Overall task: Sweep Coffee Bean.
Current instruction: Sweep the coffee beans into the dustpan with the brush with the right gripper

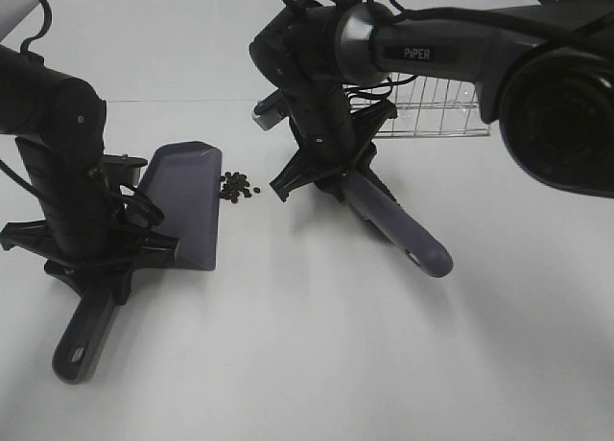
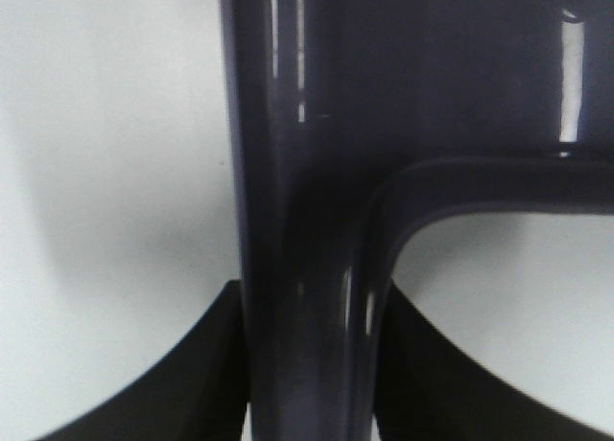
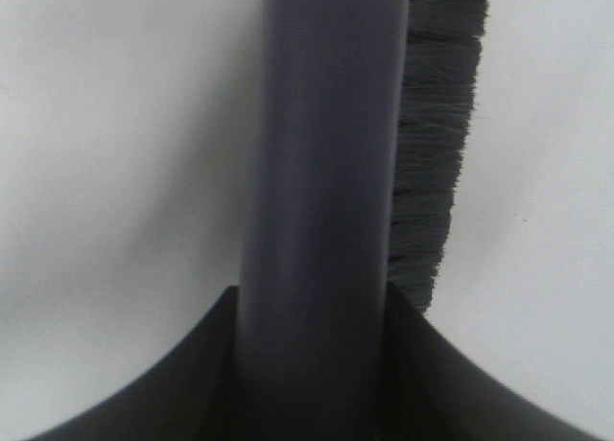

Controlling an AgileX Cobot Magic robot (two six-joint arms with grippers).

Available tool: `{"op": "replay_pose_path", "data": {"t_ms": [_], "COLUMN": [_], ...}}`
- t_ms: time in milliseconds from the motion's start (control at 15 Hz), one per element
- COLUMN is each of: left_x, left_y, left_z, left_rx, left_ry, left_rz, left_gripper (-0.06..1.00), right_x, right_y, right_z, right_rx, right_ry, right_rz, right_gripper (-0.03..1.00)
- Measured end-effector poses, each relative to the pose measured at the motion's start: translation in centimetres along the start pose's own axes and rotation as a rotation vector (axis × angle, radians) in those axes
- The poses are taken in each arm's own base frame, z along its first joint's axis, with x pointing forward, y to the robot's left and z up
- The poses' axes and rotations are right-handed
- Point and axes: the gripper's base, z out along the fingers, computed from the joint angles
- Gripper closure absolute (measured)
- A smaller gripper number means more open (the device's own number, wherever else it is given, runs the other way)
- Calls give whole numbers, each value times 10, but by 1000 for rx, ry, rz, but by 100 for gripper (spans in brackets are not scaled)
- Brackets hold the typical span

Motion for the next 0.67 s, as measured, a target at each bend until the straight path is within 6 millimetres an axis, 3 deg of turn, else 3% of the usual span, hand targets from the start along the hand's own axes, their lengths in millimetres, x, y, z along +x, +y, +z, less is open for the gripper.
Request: {"op": "replay_pose_path", "data": {"t_ms": [267,467,667], "left_x": [0,0,0], "left_y": [0,0,0], "left_z": [0,0,0], "left_rx": [0,0,1], "left_ry": [1,1,1], "left_rz": [0,0,0], "left_gripper": [62,62,62], "right_x": [-17,-22,-27], "right_y": [27,58,77], "right_z": [-14,-38,-65], "right_rx": [-55,-145,-331], "right_ry": [-45,-102,-148], "right_rz": [-44,-72,-42], "right_gripper": [68,68,68]}}
